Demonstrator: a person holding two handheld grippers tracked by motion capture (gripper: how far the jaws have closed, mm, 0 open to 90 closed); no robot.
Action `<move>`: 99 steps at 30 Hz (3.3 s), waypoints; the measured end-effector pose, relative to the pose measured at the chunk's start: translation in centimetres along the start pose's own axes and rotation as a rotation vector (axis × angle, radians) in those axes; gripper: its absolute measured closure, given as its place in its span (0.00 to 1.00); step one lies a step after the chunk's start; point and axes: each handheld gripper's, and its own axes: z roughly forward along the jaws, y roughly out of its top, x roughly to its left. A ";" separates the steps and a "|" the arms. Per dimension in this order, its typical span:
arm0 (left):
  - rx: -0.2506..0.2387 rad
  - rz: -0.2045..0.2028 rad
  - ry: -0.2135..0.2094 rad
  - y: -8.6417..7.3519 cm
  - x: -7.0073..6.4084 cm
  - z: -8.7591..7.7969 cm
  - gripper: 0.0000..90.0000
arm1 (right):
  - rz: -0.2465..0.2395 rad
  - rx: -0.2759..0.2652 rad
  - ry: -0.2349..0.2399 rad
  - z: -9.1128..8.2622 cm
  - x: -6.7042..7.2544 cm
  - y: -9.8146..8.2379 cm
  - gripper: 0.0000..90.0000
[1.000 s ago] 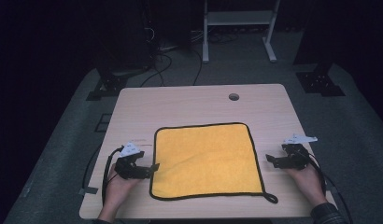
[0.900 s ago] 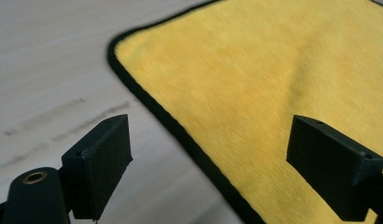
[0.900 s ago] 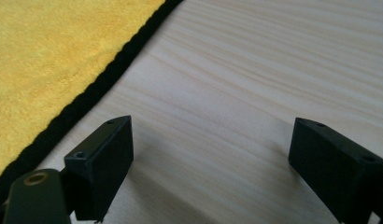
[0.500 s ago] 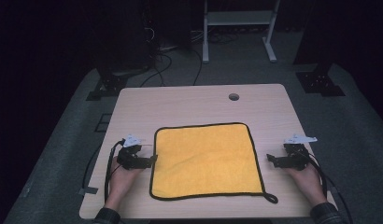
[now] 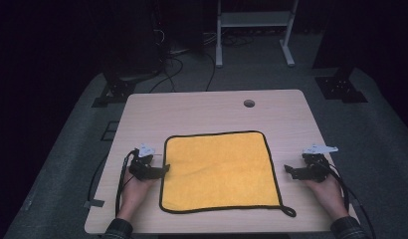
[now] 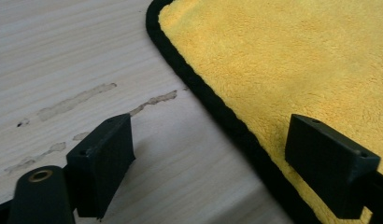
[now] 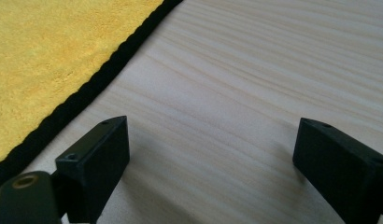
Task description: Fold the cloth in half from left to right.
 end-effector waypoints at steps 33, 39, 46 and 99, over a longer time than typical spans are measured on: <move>-0.092 -0.097 -0.197 0.9 -0.7 -0.8 0.94 | -0.010 0.000 0.010 -0.1 0.1 -0.1 0.11; -0.152 -0.117 -0.275 2.1 -1.2 -1.2 0.94 | -0.013 0.001 0.011 -0.2 0.1 -0.2 0.11; -0.182 -0.106 -0.345 3.4 -2.5 -0.9 0.95 | -0.012 0.001 0.012 -0.2 0.1 -0.2 0.11; -0.185 -0.044 -0.661 11.2 -12.9 6.7 0.97 | -0.012 0.002 0.014 -0.3 0.1 -0.3 0.11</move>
